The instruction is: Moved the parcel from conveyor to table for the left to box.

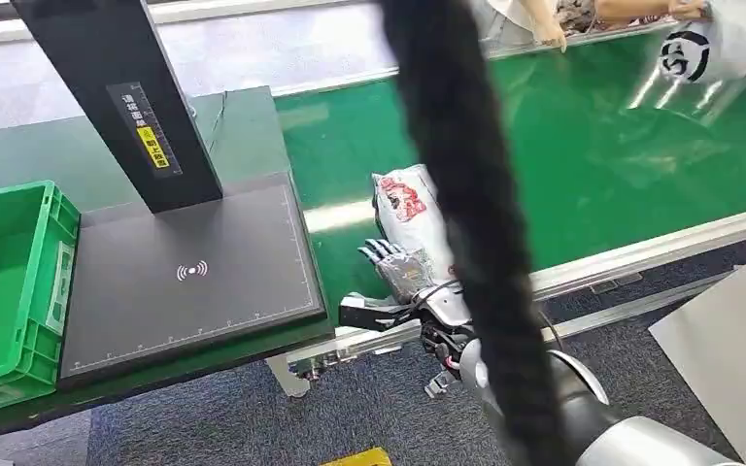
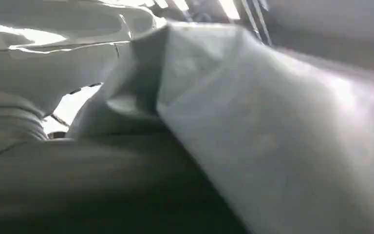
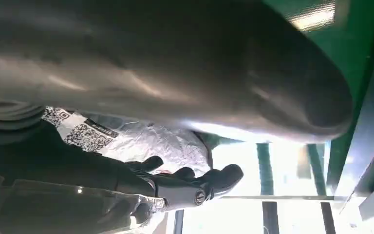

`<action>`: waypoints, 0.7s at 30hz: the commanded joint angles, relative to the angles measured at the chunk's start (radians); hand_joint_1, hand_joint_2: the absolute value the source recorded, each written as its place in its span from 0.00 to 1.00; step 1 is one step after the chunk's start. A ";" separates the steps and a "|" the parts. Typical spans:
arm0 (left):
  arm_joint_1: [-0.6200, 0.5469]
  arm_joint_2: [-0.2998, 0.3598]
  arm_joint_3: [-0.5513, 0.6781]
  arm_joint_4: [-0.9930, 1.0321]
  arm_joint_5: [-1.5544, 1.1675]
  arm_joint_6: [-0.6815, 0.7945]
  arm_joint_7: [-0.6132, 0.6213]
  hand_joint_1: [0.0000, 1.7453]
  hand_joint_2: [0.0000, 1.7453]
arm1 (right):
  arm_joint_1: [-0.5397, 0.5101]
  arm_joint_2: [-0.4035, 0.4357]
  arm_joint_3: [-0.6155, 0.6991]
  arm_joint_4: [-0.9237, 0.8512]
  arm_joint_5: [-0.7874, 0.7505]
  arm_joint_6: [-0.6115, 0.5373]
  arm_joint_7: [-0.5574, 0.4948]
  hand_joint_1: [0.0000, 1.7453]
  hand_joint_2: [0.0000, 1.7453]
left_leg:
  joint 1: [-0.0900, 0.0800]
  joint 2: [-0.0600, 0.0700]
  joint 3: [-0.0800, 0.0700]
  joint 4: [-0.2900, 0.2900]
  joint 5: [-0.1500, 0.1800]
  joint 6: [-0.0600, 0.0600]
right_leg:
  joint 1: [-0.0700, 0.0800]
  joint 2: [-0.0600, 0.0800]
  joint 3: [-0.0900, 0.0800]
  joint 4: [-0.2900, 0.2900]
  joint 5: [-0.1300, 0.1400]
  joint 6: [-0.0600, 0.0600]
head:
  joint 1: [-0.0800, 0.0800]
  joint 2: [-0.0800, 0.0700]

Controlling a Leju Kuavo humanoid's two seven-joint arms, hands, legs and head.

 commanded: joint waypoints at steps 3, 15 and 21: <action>-0.119 -0.086 -0.072 0.139 -0.039 -0.088 0.063 0.00 0.00 | 0.008 -0.014 -0.043 0.016 0.000 -0.007 0.002 0.00 0.00 | 0.001 -0.005 0.002 0.000 0.000 -0.001 | 0.001 -0.005 0.003 0.000 -0.001 -0.001 | 0.000 0.000; -0.029 -0.182 0.079 -0.097 -0.792 0.045 0.192 0.00 0.00 | 0.013 -0.016 -0.066 0.018 0.010 -0.015 0.007 0.00 0.00 | 0.001 -0.001 0.002 0.000 -0.001 -0.001 | 0.001 -0.002 0.003 -0.001 -0.001 -0.001 | 0.000 0.000; -0.175 -0.086 -0.075 0.264 -0.986 -0.263 0.792 0.00 0.00 | 0.016 -0.006 -0.073 0.019 0.021 -0.004 0.035 0.00 0.00 | 0.001 -0.004 0.001 0.000 0.001 -0.002 | 0.001 -0.004 0.002 0.000 0.000 -0.002 | 0.001 0.000</action>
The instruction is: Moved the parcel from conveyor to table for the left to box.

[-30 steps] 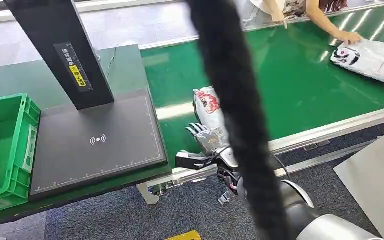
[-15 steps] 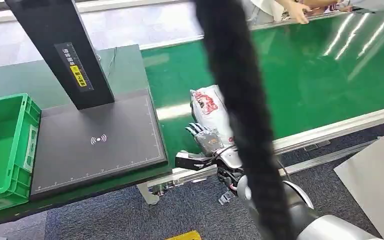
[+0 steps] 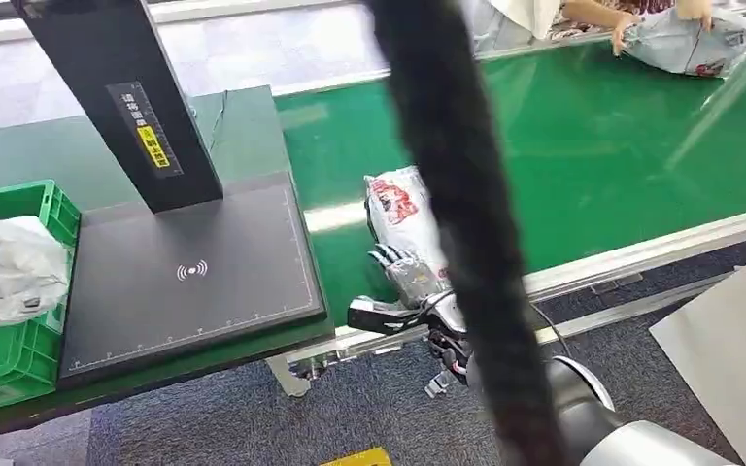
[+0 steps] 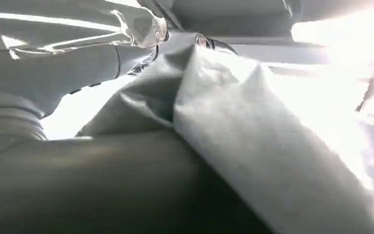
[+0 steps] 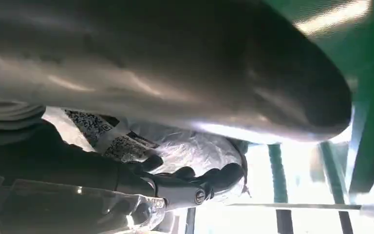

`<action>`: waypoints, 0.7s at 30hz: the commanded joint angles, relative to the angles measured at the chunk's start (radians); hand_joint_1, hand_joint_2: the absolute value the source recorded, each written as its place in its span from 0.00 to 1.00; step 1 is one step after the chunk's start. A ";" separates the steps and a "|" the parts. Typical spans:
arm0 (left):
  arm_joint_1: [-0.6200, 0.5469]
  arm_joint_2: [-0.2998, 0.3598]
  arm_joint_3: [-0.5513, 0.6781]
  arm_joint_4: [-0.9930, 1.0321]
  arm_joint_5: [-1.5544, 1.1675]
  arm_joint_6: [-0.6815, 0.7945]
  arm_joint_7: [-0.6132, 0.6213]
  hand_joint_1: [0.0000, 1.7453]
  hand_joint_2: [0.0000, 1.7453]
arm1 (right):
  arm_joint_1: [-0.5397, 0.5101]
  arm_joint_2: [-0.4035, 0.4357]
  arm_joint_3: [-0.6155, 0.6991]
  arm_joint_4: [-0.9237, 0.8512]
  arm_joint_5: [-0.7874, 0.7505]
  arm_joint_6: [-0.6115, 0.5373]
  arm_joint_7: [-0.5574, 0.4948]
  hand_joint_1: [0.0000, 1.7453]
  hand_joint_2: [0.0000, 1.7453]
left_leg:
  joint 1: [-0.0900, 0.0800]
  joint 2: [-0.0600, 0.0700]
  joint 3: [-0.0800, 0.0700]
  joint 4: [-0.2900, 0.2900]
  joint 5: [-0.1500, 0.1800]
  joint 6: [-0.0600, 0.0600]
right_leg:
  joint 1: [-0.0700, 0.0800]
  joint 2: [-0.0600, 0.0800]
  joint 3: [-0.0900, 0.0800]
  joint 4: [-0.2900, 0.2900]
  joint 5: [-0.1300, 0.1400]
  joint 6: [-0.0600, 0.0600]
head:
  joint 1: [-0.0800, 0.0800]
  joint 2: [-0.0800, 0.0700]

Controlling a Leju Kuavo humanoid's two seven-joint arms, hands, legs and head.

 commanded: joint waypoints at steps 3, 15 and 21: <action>-0.077 0.000 0.133 0.218 -0.058 -0.087 0.195 0.00 0.00 | 0.006 0.003 -0.036 0.005 0.012 0.013 0.017 0.00 0.00 | 0.000 0.007 0.006 -0.002 0.000 -0.002 | 0.001 0.005 0.004 -0.001 0.002 -0.004 | 0.000 0.000; -0.101 -0.033 0.360 0.195 0.476 -0.140 -0.224 0.00 0.00 | -0.006 0.002 -0.047 0.021 0.017 0.010 0.008 0.00 0.00 | 0.001 0.005 0.001 0.000 0.000 -0.002 | 0.001 0.004 0.000 0.001 0.001 -0.003 | 0.000 0.000; 0.043 -0.079 0.327 -0.164 0.885 -0.202 -0.302 0.00 0.00 | -0.015 0.016 -0.046 0.028 0.034 0.015 0.005 0.00 0.00 | 0.001 0.004 0.003 0.000 0.000 -0.003 | 0.002 0.003 0.002 0.000 0.002 -0.004 | 0.000 0.000</action>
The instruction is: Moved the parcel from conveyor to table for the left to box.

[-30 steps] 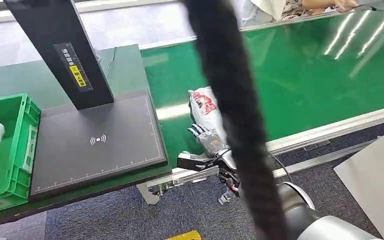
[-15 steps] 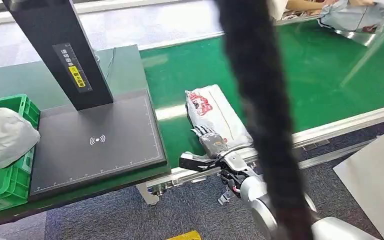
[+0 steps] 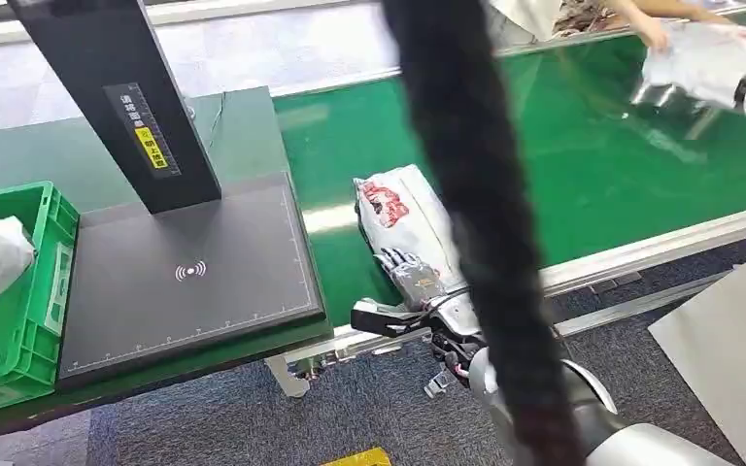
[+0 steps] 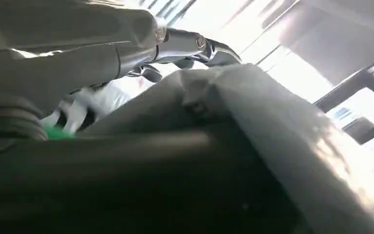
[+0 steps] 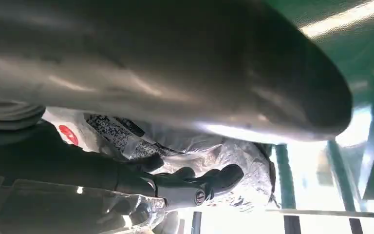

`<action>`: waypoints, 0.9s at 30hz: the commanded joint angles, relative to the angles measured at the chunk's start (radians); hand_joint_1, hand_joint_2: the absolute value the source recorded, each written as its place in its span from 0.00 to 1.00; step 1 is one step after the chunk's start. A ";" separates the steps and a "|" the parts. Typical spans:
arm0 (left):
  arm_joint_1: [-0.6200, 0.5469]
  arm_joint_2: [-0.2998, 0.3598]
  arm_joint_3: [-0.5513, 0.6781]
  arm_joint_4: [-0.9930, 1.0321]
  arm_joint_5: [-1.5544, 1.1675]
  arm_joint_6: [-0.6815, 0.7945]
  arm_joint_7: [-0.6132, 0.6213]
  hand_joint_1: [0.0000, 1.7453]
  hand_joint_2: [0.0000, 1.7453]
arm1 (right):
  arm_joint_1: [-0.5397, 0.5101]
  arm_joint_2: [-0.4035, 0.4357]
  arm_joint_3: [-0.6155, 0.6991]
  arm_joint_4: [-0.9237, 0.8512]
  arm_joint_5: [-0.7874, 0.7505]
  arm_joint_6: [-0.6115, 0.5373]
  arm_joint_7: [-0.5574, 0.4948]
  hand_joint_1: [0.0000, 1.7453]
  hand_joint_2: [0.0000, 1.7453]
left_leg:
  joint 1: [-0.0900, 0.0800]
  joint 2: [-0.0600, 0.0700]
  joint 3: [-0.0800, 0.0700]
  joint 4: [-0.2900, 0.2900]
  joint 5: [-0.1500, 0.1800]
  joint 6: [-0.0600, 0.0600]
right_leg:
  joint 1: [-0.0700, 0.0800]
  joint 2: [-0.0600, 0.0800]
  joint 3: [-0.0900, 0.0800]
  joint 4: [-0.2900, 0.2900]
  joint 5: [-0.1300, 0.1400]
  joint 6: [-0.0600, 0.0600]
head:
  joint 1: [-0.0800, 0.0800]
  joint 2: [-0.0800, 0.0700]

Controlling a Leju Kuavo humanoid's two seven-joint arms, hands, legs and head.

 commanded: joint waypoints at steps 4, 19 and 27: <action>0.162 -0.033 -0.095 -0.416 0.512 0.084 -0.106 0.00 0.00 | -0.029 0.021 -0.031 0.026 0.018 0.009 -0.003 0.00 0.00 | 0.000 0.008 0.002 0.000 -0.002 -0.001 | 0.001 0.006 0.001 0.000 0.000 -0.001 | 0.000 0.000; 0.112 -0.026 0.028 -0.215 0.845 -0.220 -0.106 0.00 0.00 | -0.013 0.012 -0.050 0.027 0.028 -0.005 0.004 0.00 0.00 | 0.001 -0.002 0.001 0.000 0.000 -0.001 | 0.001 -0.003 0.002 0.000 -0.001 -0.002 | 0.000 0.000; 0.122 -0.031 0.040 -0.218 0.847 -0.216 -0.106 0.00 0.00 | -0.015 0.009 -0.025 0.030 0.009 -0.002 0.007 0.00 0.00 | 0.001 -0.002 0.001 0.000 0.000 -0.001 | 0.001 -0.003 0.001 0.000 -0.001 -0.001 | 0.000 0.000</action>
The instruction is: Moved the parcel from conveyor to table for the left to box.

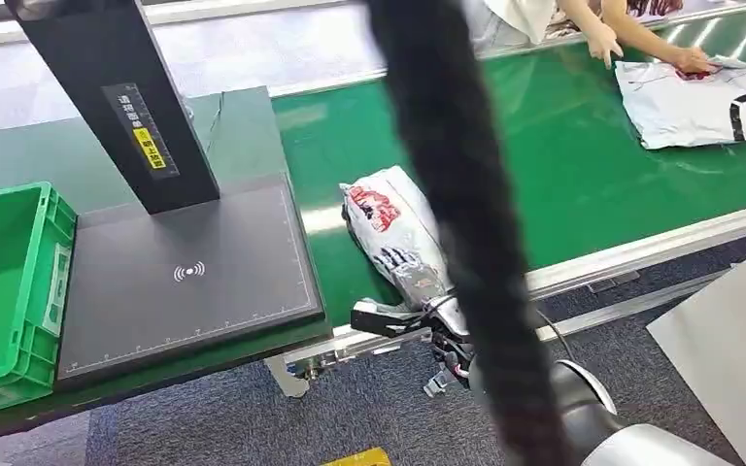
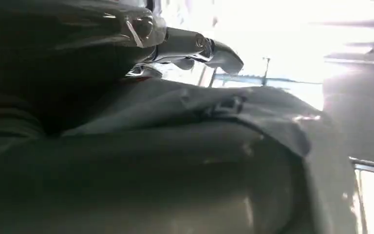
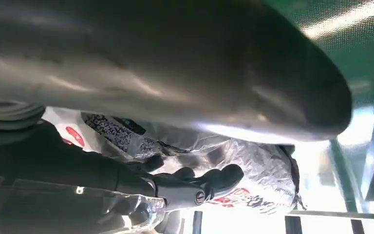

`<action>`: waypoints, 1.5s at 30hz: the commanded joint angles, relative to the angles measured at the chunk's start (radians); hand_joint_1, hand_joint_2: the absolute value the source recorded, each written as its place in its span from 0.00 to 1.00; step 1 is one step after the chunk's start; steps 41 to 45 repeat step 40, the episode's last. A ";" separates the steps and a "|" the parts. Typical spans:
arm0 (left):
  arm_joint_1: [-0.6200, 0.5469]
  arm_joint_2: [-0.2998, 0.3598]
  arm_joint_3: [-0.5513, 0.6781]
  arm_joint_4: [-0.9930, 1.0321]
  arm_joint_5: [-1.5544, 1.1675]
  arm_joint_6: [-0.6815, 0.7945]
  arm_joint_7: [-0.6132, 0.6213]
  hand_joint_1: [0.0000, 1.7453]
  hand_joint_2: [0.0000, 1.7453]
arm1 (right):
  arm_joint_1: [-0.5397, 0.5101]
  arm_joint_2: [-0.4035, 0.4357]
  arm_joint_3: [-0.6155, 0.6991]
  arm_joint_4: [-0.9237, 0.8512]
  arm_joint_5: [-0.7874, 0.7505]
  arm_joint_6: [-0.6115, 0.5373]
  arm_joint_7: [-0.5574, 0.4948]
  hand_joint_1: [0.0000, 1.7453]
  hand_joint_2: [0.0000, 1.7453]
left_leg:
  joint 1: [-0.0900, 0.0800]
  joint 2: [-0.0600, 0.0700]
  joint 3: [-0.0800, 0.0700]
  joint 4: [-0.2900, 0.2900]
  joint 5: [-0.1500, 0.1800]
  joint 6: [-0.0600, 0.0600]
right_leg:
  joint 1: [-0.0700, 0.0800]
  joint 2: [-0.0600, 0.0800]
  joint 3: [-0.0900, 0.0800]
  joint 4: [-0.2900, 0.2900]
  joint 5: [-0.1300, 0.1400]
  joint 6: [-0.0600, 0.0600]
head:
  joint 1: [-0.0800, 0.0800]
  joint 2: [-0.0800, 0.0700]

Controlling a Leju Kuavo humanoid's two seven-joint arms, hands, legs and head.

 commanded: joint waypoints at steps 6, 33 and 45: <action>0.098 0.017 -0.189 -0.285 -0.202 0.287 0.001 0.00 0.00 | -0.021 0.006 -0.006 0.025 -0.019 0.004 -0.005 0.00 0.00 | 0.001 0.000 0.000 0.000 0.000 -0.001 | 0.001 -0.001 0.001 0.000 0.000 -0.001 | 0.000 0.000; -0.098 0.056 -0.067 0.269 0.255 -0.148 0.001 0.00 0.00 | -0.020 0.004 -0.022 0.032 0.000 -0.001 0.006 0.00 0.00 | 0.002 -0.003 0.002 0.000 0.001 -0.003 | 0.002 -0.004 0.004 0.000 -0.001 -0.002 | 0.000 0.000; -0.107 0.071 -0.133 0.256 0.175 -0.103 0.001 0.00 0.00 | -0.015 0.000 -0.023 0.030 0.001 0.012 0.000 0.00 0.00 | 0.001 -0.002 0.000 0.000 0.001 -0.002 | 0.001 -0.003 0.002 0.001 0.000 -0.002 | 0.000 0.000</action>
